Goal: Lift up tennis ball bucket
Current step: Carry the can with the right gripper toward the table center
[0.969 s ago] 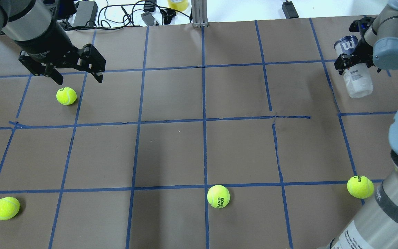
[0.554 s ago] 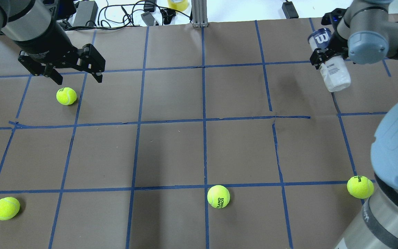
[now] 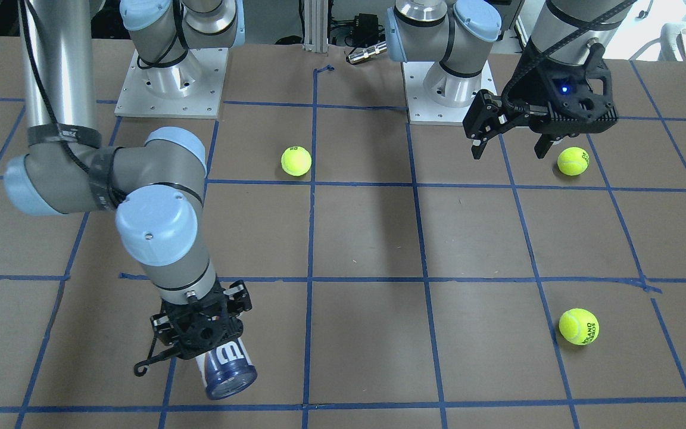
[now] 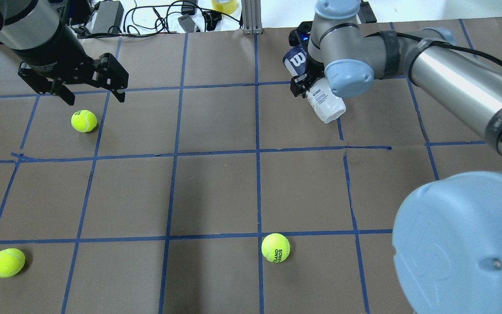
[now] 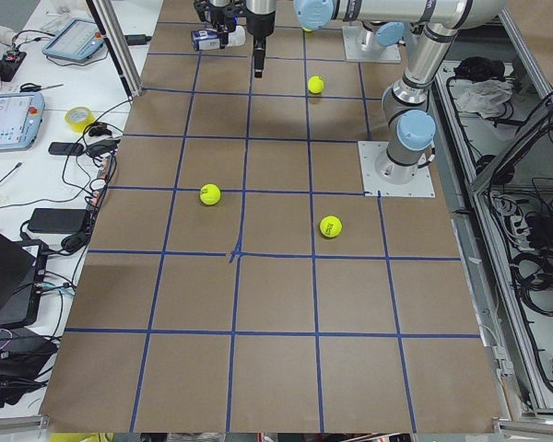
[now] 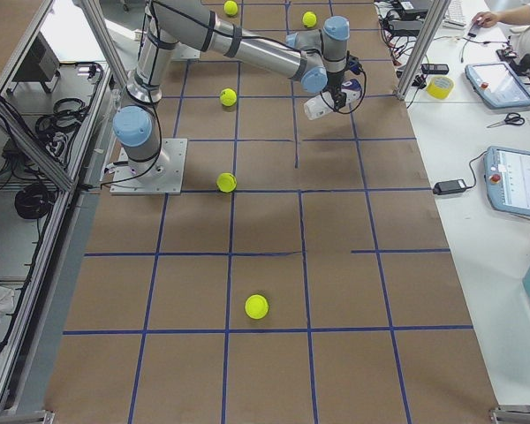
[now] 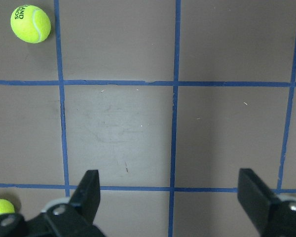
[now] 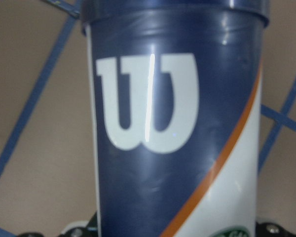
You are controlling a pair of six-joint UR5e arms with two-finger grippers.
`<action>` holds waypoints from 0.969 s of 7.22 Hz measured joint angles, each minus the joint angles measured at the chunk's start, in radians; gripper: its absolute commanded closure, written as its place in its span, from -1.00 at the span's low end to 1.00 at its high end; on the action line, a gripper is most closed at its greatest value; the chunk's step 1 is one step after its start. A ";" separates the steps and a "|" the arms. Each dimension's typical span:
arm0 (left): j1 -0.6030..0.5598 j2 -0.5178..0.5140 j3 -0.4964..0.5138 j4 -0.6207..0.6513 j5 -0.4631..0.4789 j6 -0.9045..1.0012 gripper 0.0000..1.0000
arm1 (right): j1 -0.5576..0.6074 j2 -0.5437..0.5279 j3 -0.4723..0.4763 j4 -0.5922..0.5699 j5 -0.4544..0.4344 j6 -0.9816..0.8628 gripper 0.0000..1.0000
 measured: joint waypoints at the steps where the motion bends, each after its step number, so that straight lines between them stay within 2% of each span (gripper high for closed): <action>1: 0.015 0.000 0.004 -0.001 -0.002 0.005 -1.00 | 0.055 0.029 -0.011 -0.065 -0.001 -0.061 -0.43; 4: 0.049 -0.002 0.010 -0.001 -0.005 0.019 -1.00 | 0.195 0.068 -0.041 -0.126 -0.029 -0.259 -0.45; 7: 0.138 -0.001 0.011 -0.032 -0.043 0.122 -1.00 | 0.266 0.120 -0.102 -0.132 -0.047 -0.395 -0.49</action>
